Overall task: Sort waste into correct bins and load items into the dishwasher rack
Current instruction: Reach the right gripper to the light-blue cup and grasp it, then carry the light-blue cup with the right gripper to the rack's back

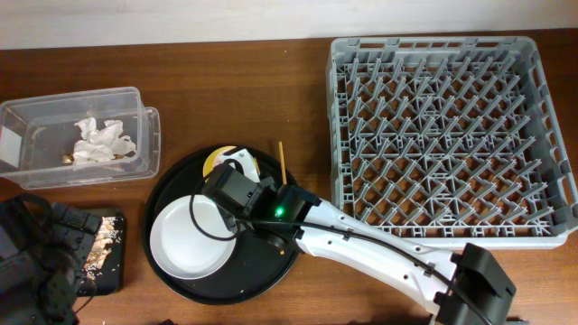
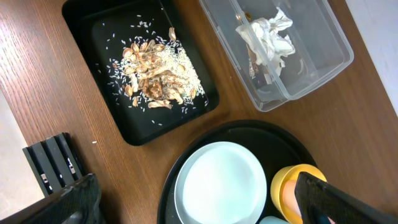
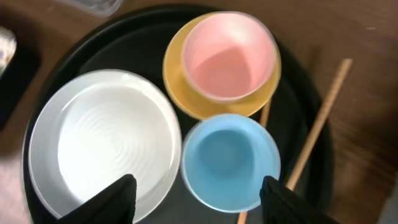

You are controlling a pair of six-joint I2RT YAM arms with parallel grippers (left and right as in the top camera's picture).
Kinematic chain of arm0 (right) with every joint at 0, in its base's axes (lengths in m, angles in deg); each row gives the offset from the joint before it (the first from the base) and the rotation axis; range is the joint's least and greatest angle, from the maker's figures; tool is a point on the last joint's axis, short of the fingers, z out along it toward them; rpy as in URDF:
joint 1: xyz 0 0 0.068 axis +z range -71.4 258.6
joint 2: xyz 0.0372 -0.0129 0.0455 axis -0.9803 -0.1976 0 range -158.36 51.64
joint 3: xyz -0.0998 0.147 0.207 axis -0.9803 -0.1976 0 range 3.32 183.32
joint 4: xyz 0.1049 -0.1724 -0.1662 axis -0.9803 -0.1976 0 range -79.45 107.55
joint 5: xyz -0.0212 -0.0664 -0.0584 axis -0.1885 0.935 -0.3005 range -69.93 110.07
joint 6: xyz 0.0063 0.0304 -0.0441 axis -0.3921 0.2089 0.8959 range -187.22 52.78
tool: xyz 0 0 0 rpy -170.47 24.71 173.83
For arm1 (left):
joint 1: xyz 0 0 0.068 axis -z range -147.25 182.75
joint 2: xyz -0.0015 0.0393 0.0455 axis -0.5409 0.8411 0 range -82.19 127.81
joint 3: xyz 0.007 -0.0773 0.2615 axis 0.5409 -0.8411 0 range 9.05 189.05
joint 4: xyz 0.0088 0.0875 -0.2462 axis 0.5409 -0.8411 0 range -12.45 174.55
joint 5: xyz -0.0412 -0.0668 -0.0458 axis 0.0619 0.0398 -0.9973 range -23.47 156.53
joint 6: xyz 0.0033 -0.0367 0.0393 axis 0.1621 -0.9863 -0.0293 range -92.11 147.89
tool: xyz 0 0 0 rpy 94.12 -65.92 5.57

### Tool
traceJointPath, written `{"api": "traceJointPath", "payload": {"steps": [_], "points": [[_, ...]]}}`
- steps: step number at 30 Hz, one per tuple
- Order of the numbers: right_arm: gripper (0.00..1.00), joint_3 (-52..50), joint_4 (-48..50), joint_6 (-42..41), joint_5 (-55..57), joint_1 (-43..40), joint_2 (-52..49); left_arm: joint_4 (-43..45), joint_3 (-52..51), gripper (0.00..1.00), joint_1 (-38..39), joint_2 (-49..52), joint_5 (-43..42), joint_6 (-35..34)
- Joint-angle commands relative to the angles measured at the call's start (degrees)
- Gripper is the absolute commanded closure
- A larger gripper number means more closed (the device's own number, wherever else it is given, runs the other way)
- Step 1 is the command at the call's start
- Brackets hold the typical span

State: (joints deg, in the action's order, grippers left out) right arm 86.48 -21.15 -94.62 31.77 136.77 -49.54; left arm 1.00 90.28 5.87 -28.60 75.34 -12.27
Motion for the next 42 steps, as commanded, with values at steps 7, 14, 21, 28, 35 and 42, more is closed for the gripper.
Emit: {"api": "traceJointPath", "payload": {"steps": [7, 14, 21, 28, 35, 42], "points": [[0.53, 0.4, 2.4, 3.6, -4.4, 1.5, -7.3, 0.0, 0.5, 0.01, -0.3, -0.1, 0.0, -0.3], [0.59, 0.4, 3.1, 3.6, -2.9, 2.3, -10.8, 0.0, 0.5, 0.01, -0.3, -0.1, 0.0, -0.3], [0.96, 2.6, 1.8, 3.6, -2.1, 2.2, -9.7, 0.0, 0.5, 0.01, -0.3, -0.1, 0.0, -0.3], [0.96, 23.5, -21.8, 3.6, -1.7, -5.5, -2.4, 0.0, 0.5, 0.01, -0.3, -0.1, 0.0, -0.3], [0.96, 30.5, -28.9, 17.5, -41.6, -47.7, 5.4, 0.0, 0.5, 0.00, -0.3, -0.1, 0.0, -0.3], [0.96, 25.8, -29.5, 28.0, -87.5, -76.4, -11.8, 0.0, 0.5, 0.01, -0.3, -0.1, 0.0, -0.3]]}}
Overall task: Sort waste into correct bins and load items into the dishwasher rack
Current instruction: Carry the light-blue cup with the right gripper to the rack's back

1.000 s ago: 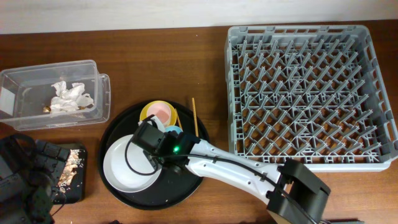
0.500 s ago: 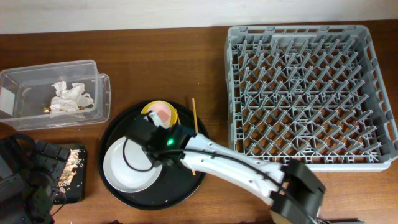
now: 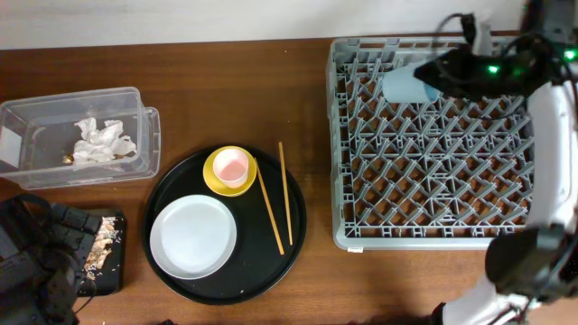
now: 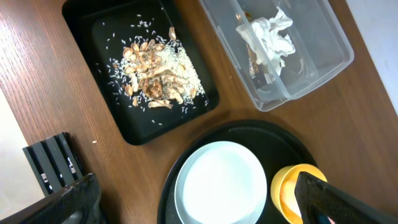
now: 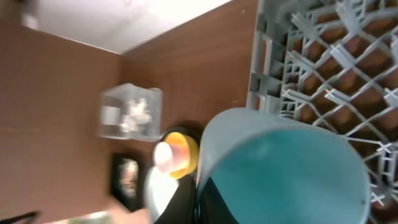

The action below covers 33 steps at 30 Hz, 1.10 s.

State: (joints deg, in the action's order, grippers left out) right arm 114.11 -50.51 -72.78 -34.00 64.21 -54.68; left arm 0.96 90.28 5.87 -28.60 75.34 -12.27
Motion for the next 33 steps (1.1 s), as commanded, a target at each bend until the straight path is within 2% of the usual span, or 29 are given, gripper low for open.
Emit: {"api": "traceJointPath", "payload": {"steps": [1, 3, 5, 8, 12, 17, 19, 21, 22, 23, 24, 26, 31, 33], "points": [[0.96, -1.8, -0.1, 6.9, -26.9, -4.8, -9.6, 0.1, 0.5, 0.01, -0.3, -0.1, 0.0, -0.3], [0.96, -1.8, -0.1, 6.9, -33.3, -5.9, -15.5, 0.1, 0.5, 0.00, -0.3, -0.1, 0.0, -0.3], [0.96, -1.8, -0.1, 7.1, -34.7, -6.3, -20.6, 0.1, 0.5, 0.00, -0.3, -0.1, 0.0, -0.3], [0.96, -1.9, -0.1, 7.2, -26.7, -7.9, -24.6, 0.1, 0.5, 0.01, -0.3, -0.1, 0.0, -0.3], [0.95, -1.9, -0.6, 6.6, -16.1, -11.3, -24.8, 0.1, 0.5, 0.01, -0.3, -0.1, 0.0, -0.3], [0.91, -1.9, -1.2, 6.6, -15.3, -13.4, -24.8, 0.1, 0.5, 0.01, -0.3, -0.1, 0.0, -0.3], [0.85, -1.8, -1.6, 6.4, -9.9, -13.4, -24.8, 0.1, 0.5, 0.01, -0.3, -0.1, 0.0, -0.3], [0.85, -1.8, -2.2, 6.2, -7.4, -13.4, -24.3, 0.1, 0.5, 0.00, -0.3, -0.1, 0.0, -0.3], [0.85, -1.8, -2.3, 6.2, -8.8, -13.4, -24.2, 0.1, 0.5, 0.00, -0.3, -0.1, 0.0, -0.3], [0.89, -1.8, -2.3, 6.3, -14.2, -13.4, -24.1, 0.1, 0.5, 0.01, -0.3, -0.1, 0.0, -0.3], [0.91, -1.8, -2.7, 7.6, -24.9, -13.3, -24.1, 0.1, 0.5, 0.01, -0.3, -0.1, 0.0, -0.3], [0.91, -1.8, -2.7, 7.5, -33.7, -12.7, -24.1, 0.1, 0.5, 0.01, -0.3, -0.1, 0.0, -0.3], [0.91, -1.8, -2.6, 7.4, -30.5, -8.0, -24.1, 0.1, 0.5, 0.00, -0.3, -0.1, 0.0, -0.3], [0.91, -1.8, -1.3, 4.4, -19.2, -7.7, -24.1, 0.1, 0.5, 0.00, -0.3, -0.1, 0.0, -0.3]]}}
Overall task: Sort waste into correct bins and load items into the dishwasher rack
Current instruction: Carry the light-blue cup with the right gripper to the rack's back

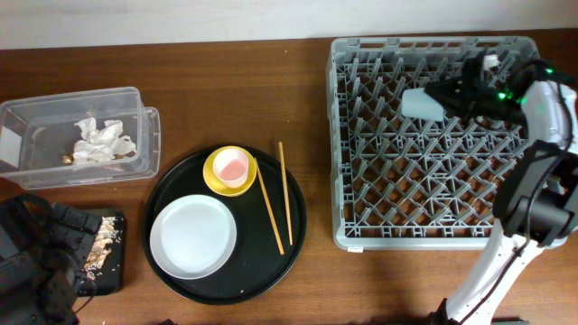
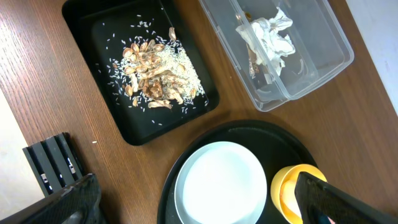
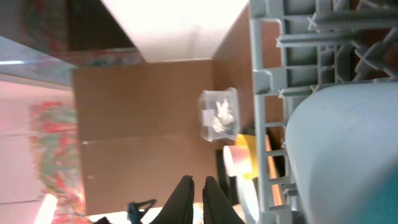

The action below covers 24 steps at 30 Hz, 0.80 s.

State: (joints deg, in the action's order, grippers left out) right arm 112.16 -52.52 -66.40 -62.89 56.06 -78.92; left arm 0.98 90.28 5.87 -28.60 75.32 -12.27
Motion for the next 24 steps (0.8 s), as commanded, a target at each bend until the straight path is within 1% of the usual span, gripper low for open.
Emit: {"api": "traceJointPath", "payload": {"steps": [1, 3, 5, 7, 8, 9, 11, 13, 15, 18, 19, 20, 21, 22, 23, 24], "points": [[0.91, 0.1, 0.6, -1.9, 13.2, 0.2, 0.1, 0.1, 0.5, 0.00, -0.3, -0.1, 0.0, -0.3], [0.90, 0.1, 0.5, -1.7, 21.2, -0.7, 1.5, 0.1, 0.5, 0.01, -0.3, -0.1, 0.0, -0.3], [0.89, 0.4, 0.6, -0.5, 25.7, -1.3, 4.9, 0.1, 0.5, 0.01, -0.3, -0.1, 0.0, -0.3], [0.83, 2.4, 0.6, 0.5, 29.7, -1.8, 9.4, 0.1, 0.5, 0.01, -0.3, -0.1, 0.0, -0.3], [0.77, 3.5, 0.6, 0.4, 31.9, -2.0, 11.4, 0.1, 0.5, 0.01, -0.3, -0.1, 0.0, -0.3], [0.75, 4.1, 0.6, 0.4, 33.2, -2.0, 12.4, 0.1, 0.5, 0.01, -0.3, -0.1, 0.0, -0.3], [0.68, 4.7, 0.9, -2.5, 38.2, -2.0, 13.6, 0.1, 0.5, 0.01, -0.3, -0.1, 0.0, -0.3], [0.67, 4.7, 0.6, -2.8, 38.8, -1.9, 13.3, 0.1, 0.5, 0.01, -0.3, -0.1, 0.0, -0.3], [0.68, 4.7, -0.1, -2.6, 36.9, -1.1, 13.1, 0.1, 0.5, 0.00, -0.3, -0.1, 0.0, -0.3], [0.67, 4.7, -0.5, -2.6, 36.2, 1.2, 13.1, 0.1, 0.5, 0.00, -0.3, -0.1, 0.0, -0.3], [0.68, 4.7, -0.4, -2.6, 37.7, 1.9, 13.1, 0.1, 0.5, 0.00, -0.3, -0.1, 0.0, -0.3], [0.68, 4.7, 0.3, -4.3, 42.1, 2.5, 13.1, 0.1, 0.5, 0.01, -0.3, -0.1, 0.0, -0.3], [0.67, 4.7, 1.6, -7.8, 47.7, 2.7, 13.1, 0.1, 0.5, 0.01, -0.3, -0.1, 0.0, -0.3], [0.65, 4.7, 2.8, -9.4, 50.4, 2.4, 13.1, 0.1, 0.5, 0.00, -0.3, -0.1, 0.0, -0.3], [0.57, 4.7, 4.7, -9.3, 49.8, 1.1, 13.1, 0.1, 0.5, 0.01, -0.3, -0.1, 0.0, -0.3], [0.52, 4.7, 6.1, -9.2, 46.1, -0.7, 13.1, 0.1, 0.5, 0.01, -0.3, -0.1, 0.0, -0.3]]}}
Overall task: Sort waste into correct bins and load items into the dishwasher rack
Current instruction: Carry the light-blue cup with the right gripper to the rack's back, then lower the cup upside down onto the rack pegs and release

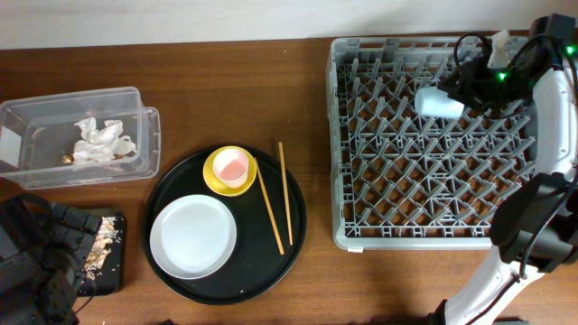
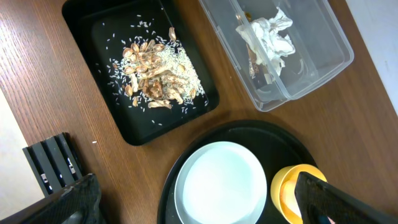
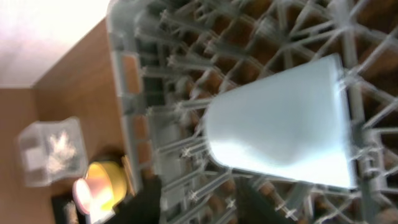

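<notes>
The pale blue cup (image 1: 437, 102) lies on its side among the pegs near the back right of the grey dishwasher rack (image 1: 361, 236). In the right wrist view the cup (image 3: 280, 137) sits just beyond my right gripper (image 3: 202, 200), which is open and empty. In the overhead view the right gripper (image 1: 464, 87) hovers just right of the cup. The round black tray (image 1: 271, 262) holds a white plate (image 1: 192, 237), a pink cup on a yellow saucer (image 1: 229, 168) and two chopsticks (image 1: 269, 208). My left gripper (image 2: 199, 211) is open above the table's front left corner.
A clear bin (image 1: 135, 167) with crumpled tissue (image 1: 101, 141) stands at the left. A black rectangular tray (image 2: 134, 127) of rice and food scraps lies in front of it. The right arm's cable hangs over the rack's back right corner.
The right gripper was shut on the blue cup over the rack's back right. Now it is open and a little further right, and the cup rests in the rack. The left arm has not moved.
The right gripper was open over the black tray, above the blue cup next to the saucer. Then it held the cup over the back of the rack, then lower and further right. Now the cup lies in the rack, let go. The left gripper stayed open.
</notes>
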You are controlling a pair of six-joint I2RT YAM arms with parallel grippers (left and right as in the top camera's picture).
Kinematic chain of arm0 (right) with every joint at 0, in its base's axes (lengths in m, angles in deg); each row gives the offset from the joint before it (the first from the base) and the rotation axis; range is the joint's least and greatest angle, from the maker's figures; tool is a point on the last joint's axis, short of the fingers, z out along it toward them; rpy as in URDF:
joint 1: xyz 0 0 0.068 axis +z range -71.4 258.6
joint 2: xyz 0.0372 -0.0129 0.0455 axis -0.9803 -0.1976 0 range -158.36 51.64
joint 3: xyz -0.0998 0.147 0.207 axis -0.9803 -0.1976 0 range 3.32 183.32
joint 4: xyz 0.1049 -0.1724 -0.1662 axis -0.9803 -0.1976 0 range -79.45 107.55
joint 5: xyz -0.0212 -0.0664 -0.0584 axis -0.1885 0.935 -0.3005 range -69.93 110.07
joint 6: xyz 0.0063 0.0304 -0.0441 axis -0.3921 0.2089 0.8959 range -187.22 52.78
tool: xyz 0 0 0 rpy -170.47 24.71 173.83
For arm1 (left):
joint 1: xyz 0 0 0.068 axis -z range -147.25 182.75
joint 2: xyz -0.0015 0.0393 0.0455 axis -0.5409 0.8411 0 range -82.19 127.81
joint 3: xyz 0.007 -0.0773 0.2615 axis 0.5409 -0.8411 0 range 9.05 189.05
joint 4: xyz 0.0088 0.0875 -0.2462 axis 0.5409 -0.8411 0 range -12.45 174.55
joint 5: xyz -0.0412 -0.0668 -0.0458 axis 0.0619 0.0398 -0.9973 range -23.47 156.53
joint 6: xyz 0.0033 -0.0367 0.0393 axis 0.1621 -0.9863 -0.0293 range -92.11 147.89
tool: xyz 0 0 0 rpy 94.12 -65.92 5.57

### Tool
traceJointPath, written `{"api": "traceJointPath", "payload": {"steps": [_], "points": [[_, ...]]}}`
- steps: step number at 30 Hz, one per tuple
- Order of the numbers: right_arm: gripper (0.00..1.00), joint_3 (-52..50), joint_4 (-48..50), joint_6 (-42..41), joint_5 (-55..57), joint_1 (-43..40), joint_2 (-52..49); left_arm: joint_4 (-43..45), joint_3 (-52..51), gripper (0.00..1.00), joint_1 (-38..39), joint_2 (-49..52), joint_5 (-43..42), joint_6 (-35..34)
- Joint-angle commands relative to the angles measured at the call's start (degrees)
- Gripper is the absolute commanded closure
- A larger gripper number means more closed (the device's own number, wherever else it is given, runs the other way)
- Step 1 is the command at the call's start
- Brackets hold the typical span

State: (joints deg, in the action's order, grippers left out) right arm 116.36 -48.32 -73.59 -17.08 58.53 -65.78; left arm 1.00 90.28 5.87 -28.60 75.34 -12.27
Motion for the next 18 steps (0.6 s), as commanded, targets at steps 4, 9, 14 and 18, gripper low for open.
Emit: {"api": "traceJointPath", "payload": {"steps": [4, 9, 14, 18], "points": [[0.38, 0.4, 4.5, 5.9, -8.8, -9.6, -0.2, 0.0, 0.5, 0.01, -0.3, -0.1, 0.0, -0.3], [0.12, 0.4, 1.6, 16.7, -11.0, -9.1, -3.0, 0.0, 0.5, 0.01, -0.3, -0.1, 0.0, -0.3], [0.15, 0.3, 1.6, 16.7, -16.1, -8.7, -8.1, 0.0, 0.5, 0.01, -0.3, -0.1, 0.0, -0.3], [0.17, 0.3, 0.9, 18.6, -19.3, -8.0, -9.5, 0.0, 0.5, 0.00, -0.3, -0.1, 0.0, -0.3]]}}
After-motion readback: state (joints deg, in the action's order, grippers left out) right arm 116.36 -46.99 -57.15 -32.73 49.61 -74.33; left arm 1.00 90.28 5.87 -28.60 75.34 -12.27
